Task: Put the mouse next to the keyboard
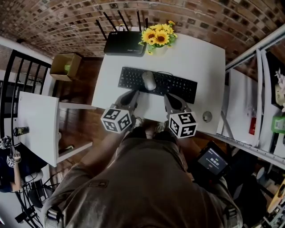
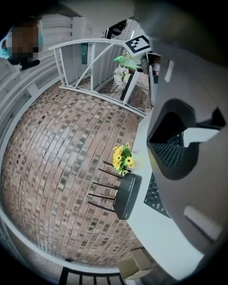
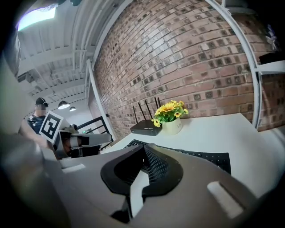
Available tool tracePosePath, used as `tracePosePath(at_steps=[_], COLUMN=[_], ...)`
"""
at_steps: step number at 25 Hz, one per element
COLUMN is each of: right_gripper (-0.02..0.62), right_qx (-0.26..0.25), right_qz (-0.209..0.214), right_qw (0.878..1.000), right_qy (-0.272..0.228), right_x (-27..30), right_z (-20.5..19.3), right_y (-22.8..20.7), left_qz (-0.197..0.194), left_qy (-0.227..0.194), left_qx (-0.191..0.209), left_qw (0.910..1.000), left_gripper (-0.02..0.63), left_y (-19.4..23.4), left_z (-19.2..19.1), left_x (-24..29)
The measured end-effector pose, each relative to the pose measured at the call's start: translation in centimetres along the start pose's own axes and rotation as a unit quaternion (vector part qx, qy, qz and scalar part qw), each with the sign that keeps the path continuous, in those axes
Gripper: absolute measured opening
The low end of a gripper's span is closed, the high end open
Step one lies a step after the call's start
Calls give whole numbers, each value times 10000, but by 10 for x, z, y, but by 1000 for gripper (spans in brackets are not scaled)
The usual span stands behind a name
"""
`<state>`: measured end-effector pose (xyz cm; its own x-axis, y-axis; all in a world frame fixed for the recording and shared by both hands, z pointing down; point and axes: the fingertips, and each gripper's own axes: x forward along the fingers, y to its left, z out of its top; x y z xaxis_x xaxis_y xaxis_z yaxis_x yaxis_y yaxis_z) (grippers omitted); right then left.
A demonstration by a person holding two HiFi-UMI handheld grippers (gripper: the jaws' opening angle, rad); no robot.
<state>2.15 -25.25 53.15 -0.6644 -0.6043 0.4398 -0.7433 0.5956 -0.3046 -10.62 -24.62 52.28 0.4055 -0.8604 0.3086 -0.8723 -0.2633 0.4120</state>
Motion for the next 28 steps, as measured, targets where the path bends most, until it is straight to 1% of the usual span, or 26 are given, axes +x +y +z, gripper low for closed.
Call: tracePosePath(at_steps=[6,9,11,14,16,18,23,28], right_gripper=[12,14,86,146,209,252,313,336], right_qx=[-23,-118,-173,-314,-453,-594,-814,-972], right_qz=[-158,-230,-250,-354,-479,-619,-816,-984], right_qw=[9996,9990,9982,9964,9945,9916,9843,9752], right_qy=[212,366,508,704,817,965,1338,1729], right_x=[33,52,67,88,102,115,146,168], right_z=[1,0,-1,-5,-7,-10,-13,-26], right_y=[-3,0,3,6,5,2,4,-1], left_qz=[-174,-268,-342,-427,-464,-493,-544,-613], left_qy=[221,311,360,459,522,572,676,798], left_qx=[-88,-147,-186,-262,-291,-324,-400,-451], left_qw=[9996,9990,9986,9977,9971,9966,9954,9939], left_gripper=[2,2,2,2,2,2,2,2], left_y=[17,28,35,49,59,68,91,107], left_z=[-6,-6,-6,-10,-11,-10,-7,-8], left_x=[15,19,21,21,21,22,24,26])
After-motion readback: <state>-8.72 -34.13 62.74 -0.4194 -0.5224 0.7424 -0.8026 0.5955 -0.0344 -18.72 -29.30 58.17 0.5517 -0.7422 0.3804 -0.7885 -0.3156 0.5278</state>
